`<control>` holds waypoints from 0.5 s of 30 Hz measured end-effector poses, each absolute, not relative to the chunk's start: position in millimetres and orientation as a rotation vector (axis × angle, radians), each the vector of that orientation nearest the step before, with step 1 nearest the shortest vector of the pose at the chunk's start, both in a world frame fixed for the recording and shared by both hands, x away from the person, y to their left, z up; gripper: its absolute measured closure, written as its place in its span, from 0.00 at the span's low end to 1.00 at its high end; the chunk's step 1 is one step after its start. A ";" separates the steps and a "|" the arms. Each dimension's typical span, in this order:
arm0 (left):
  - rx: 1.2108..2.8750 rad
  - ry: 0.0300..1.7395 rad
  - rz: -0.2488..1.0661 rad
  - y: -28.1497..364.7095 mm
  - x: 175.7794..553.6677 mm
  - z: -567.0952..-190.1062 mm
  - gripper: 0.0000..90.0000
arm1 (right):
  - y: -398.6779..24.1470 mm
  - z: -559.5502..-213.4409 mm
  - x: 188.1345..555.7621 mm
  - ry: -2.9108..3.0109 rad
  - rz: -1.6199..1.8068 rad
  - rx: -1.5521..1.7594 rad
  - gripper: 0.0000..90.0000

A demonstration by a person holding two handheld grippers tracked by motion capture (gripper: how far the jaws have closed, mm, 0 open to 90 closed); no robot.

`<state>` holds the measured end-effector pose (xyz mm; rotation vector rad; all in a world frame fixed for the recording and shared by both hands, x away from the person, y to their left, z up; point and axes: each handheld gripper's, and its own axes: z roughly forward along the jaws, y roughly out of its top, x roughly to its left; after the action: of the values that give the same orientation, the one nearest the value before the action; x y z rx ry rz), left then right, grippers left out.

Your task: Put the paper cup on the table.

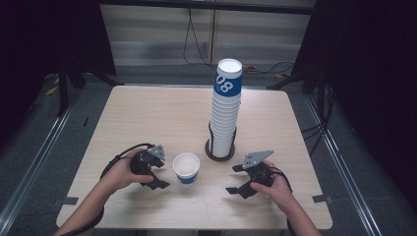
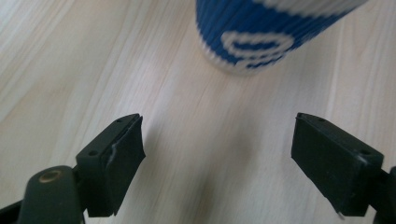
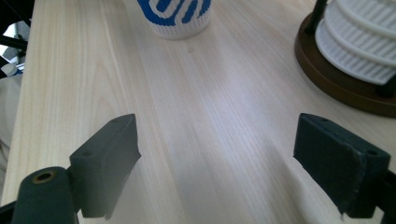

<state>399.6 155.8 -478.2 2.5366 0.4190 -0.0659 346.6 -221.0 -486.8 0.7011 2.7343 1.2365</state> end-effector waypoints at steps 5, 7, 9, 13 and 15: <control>2.505 0.481 -0.044 170.5 399.8 -480.9 0.19 | -229.2 -488.3 347.7 2.719 1.230 0.745 0.15; 2.505 0.489 -0.048 176.6 399.8 -482.1 0.19 | -232.0 -487.7 348.0 2.704 1.230 0.752 0.15; 2.494 0.508 -0.045 181.3 399.8 -482.8 0.19 | -235.4 -487.3 348.6 2.700 1.236 0.769 0.15; 2.472 0.525 -0.031 191.2 400.4 -483.1 0.19 | -241.7 -488.6 350.2 2.694 1.231 0.793 0.15; 2.457 0.535 -0.023 195.4 400.6 -484.1 0.19 | -244.3 -489.6 350.7 2.690 1.224 0.802 0.15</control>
<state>400.6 195.4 -484.1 2.4565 0.5347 -0.0230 350.7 -244.3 -489.6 0.8020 2.6901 1.2239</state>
